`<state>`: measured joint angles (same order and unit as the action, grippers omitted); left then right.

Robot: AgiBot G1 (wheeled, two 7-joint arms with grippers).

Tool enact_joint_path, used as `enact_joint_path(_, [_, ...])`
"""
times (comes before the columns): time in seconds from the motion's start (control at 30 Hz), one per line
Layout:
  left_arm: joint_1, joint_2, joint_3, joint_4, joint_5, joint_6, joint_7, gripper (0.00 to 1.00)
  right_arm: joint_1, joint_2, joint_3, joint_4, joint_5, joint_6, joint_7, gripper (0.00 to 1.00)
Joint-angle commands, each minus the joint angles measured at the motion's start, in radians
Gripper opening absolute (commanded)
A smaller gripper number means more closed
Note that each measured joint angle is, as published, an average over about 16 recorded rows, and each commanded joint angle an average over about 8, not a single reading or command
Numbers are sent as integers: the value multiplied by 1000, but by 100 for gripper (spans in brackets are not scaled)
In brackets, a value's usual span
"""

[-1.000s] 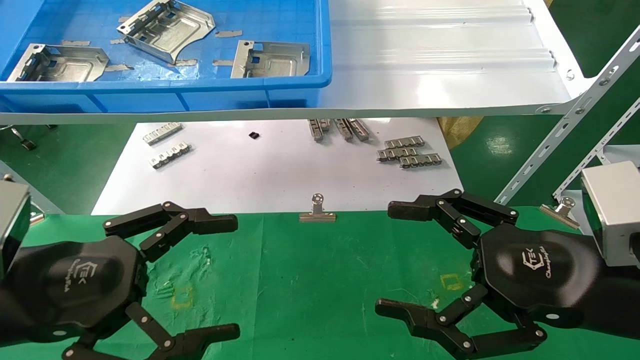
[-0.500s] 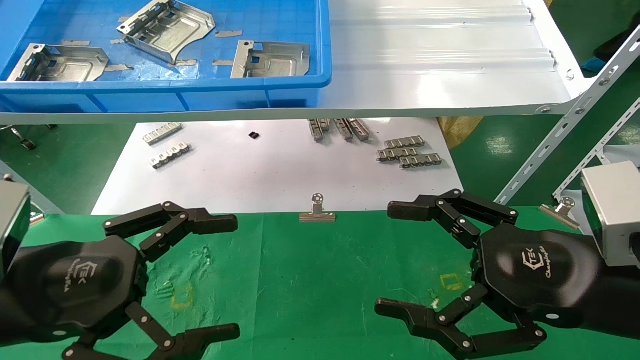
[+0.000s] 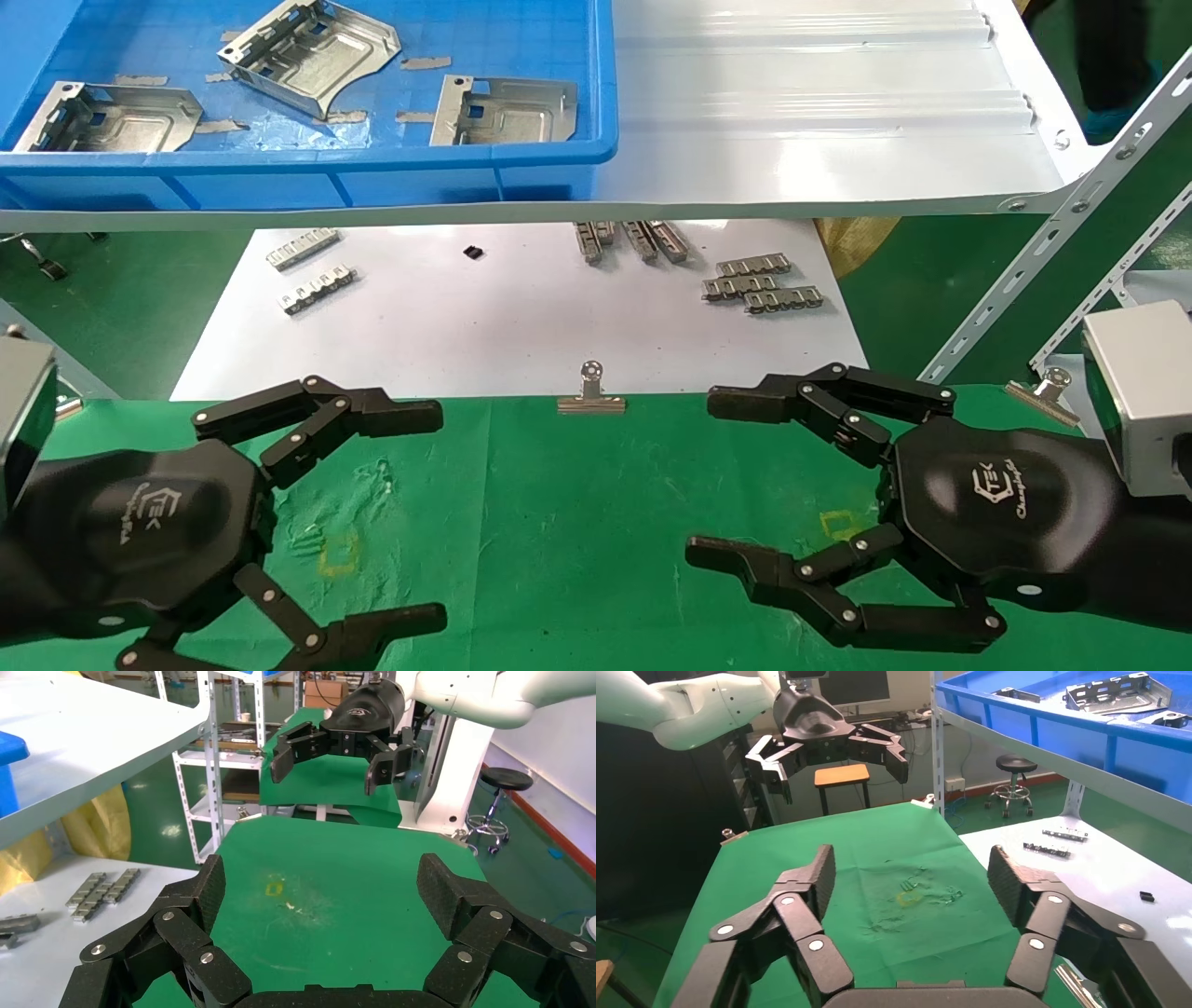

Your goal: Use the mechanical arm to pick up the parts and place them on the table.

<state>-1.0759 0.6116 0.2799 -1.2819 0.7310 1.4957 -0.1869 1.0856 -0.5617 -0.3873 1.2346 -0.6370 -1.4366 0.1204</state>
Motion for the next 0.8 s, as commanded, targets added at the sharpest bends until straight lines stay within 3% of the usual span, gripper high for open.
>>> enact_joint_path(0.03, [0, 0, 0, 0, 0, 0, 0, 100, 0, 0, 0, 0, 0, 0, 0, 0])
enact_joint_path(0.63, [-2, 0, -1, -1, 1, -1, 1, 100, 0, 0, 0, 0, 0, 0, 0, 0])
enact_joint_path(0.8, [-55, 11, 3, 5, 17, -15, -19, 100, 0, 0, 0, 0, 0, 0, 0, 0])
